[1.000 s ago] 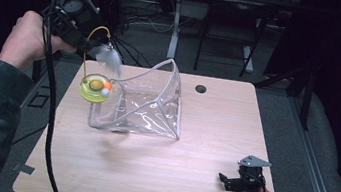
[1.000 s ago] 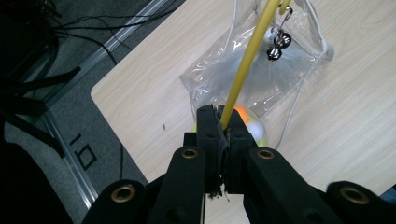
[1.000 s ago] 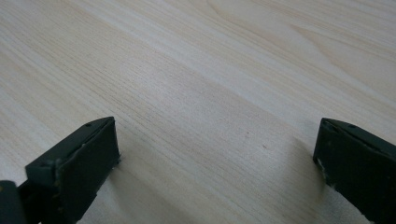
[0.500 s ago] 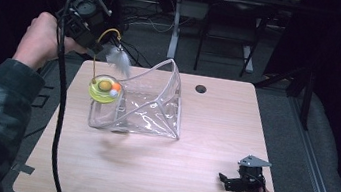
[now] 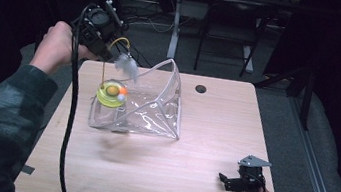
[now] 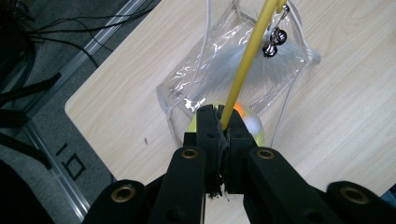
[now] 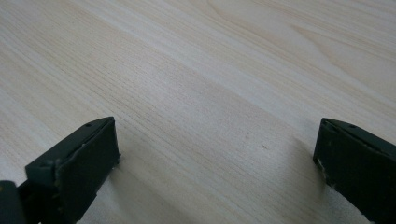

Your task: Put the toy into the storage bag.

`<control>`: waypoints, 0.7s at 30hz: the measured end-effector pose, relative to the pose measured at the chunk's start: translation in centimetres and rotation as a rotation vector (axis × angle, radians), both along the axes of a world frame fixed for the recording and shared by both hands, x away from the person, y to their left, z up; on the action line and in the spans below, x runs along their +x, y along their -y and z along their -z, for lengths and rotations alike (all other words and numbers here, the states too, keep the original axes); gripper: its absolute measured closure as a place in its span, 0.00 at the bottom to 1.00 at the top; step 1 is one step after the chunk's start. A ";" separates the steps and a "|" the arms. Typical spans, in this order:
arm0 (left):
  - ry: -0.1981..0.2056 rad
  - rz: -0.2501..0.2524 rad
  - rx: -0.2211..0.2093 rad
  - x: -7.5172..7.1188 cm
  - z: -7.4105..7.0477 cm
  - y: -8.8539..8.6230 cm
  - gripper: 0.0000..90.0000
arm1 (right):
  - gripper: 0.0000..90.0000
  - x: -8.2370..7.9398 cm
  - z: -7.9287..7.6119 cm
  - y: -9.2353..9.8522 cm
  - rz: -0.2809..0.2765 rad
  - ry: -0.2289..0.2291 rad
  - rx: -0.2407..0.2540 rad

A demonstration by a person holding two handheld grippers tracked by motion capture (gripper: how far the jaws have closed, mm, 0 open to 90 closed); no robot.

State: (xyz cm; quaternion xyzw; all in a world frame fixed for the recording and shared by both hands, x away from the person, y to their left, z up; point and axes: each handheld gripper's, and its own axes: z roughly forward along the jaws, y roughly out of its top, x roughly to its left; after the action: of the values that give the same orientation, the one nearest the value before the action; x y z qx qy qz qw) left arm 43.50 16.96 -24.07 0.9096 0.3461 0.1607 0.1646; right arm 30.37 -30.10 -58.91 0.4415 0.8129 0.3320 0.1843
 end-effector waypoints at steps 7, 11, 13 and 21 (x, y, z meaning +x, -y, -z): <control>-0.035 0.016 -0.011 0.9 1.6 0.6 0.97 | 0.00 0.0 0.0 0.0 0.000 0.000 0.000; -0.055 0.020 -0.009 1.4 2.5 0.9 0.97 | 0.00 0.0 0.0 0.0 -0.001 0.000 0.001; -0.059 0.023 -0.012 1.7 2.8 1.1 0.97 | 0.00 0.0 0.0 0.0 -0.001 0.000 0.001; -0.079 0.039 -0.017 2.3 4.3 1.7 0.97 | 0.00 0.0 0.0 0.0 -0.001 0.000 0.000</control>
State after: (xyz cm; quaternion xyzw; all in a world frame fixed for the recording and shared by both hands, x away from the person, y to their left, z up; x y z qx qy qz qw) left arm 45.79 15.25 -28.34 0.9203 0.3359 0.1187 0.1617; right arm 30.37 -30.10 -58.91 0.4413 0.8131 0.3321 0.1840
